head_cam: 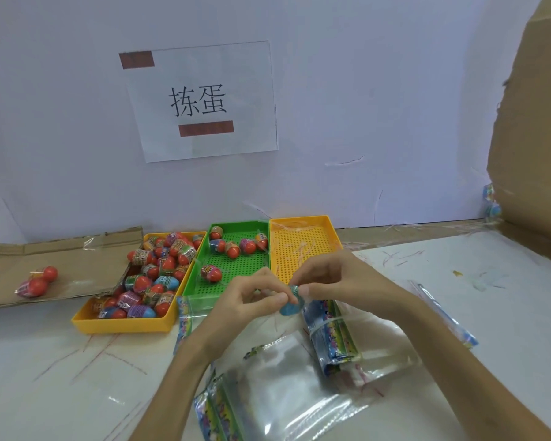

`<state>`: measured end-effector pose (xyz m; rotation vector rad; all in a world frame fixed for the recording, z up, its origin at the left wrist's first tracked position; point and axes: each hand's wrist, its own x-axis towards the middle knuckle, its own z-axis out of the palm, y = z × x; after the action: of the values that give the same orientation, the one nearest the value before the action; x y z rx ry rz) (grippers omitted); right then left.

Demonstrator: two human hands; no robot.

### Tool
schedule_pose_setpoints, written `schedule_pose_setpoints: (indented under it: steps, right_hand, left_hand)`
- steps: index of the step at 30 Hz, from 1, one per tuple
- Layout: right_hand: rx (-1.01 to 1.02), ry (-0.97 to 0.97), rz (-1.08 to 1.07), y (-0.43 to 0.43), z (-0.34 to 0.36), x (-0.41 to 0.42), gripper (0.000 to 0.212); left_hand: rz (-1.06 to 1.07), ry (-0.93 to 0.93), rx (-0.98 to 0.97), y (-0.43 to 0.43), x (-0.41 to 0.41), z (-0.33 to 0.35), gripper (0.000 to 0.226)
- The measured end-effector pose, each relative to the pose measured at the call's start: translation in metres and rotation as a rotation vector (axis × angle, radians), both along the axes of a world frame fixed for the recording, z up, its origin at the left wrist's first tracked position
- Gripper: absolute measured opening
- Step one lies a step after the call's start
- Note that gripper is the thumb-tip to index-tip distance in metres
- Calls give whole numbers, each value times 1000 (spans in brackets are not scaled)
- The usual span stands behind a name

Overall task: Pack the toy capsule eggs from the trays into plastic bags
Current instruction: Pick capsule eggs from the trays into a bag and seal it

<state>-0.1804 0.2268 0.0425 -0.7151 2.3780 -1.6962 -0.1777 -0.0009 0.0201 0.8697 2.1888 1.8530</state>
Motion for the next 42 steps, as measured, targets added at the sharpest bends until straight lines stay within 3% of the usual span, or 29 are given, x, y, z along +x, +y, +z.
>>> schedule_pose_setpoints:
  steps: [6,12,17,21,26,30,33,36,42]
  right_hand:
    - [21,-67,10,-4,1,3,28]
    - [55,18,-27,-6,1,2,26]
    - [-81,142,-163,-20,-7,2,4]
    - [-85,118,-105,-25,-9,4,16]
    - [21,122,-89,-23,-10,1,21]
    - [81,248,-327,-17,-18,-9,38]
    - [354,298,-496,-8,-28,-16,26]
    - [578,223,-437,-7,-33,-20,23]
    - [543,213,-431,-7,-30,-20,28]
  left_hand:
    - [78,14,-35,3,1,1,34]
    - [151,52,10,3,0,2,26]
    - [141,54,39,3,0,3,26]
    - [148,49,16,4,-1,1,25]
    - [162,48,50,3,-1,1,22]
    - [209,58,43,2,-2,2,18]
    - [207,43,43,3,-1,2,17]
    - [185,32,27,4,-1,2,15]
    - [177,36,-4,4,0,-1,15]
